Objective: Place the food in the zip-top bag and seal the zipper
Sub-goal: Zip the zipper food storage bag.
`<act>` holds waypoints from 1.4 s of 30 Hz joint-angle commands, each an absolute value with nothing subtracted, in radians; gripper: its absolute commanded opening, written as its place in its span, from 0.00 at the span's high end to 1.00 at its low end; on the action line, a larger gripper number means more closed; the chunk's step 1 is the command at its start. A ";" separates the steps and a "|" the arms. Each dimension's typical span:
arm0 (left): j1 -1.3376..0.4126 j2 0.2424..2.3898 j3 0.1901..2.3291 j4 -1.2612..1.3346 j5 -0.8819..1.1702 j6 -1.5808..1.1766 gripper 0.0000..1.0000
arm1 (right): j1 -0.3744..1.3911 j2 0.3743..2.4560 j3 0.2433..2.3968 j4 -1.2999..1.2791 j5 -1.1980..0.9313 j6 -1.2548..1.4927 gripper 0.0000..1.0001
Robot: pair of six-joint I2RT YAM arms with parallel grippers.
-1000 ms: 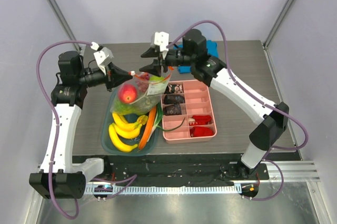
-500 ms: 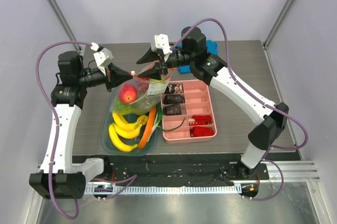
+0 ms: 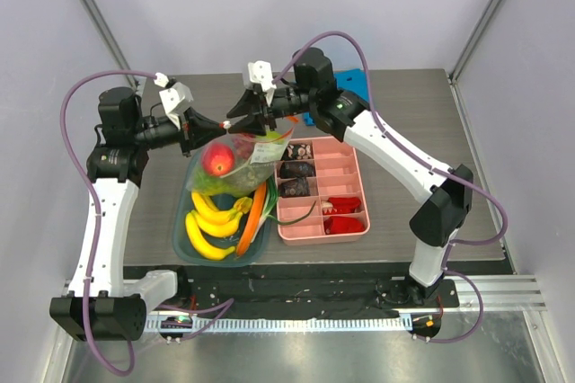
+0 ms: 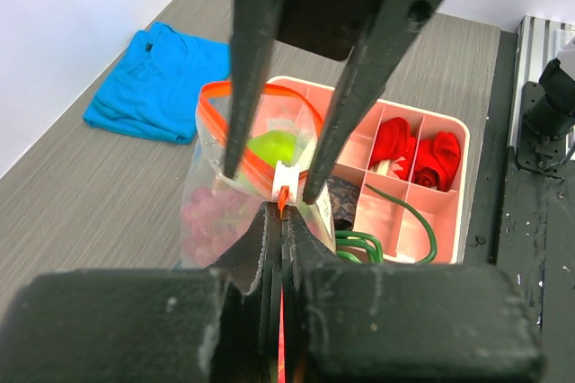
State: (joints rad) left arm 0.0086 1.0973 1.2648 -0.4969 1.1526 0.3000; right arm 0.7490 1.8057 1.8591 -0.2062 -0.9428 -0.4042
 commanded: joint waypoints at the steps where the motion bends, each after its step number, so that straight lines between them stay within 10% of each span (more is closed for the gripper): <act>1: 0.009 1.068 1.267 -0.428 1.166 0.311 1.00 | 0.764 1.796 1.907 -0.184 -0.951 -0.390 0.63; 8: 0.009 1.060 1.255 -0.411 1.147 0.301 1.00 | 0.778 1.801 1.902 -0.184 -0.956 -0.382 0.69; 15: 0.009 1.023 1.216 -0.255 1.117 0.184 1.00 | 0.779 1.795 1.881 -0.198 -0.939 -0.388 0.99; 42: 0.009 1.019 1.216 -0.049 1.097 0.005 1.00 | 0.693 1.781 1.789 -0.388 -0.885 -0.580 0.99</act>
State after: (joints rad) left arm 0.0048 1.0451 1.1763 -0.1963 1.0779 0.0284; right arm 0.7155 1.7931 1.8198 -0.2798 -0.9203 -0.5430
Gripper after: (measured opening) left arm 0.010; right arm 0.073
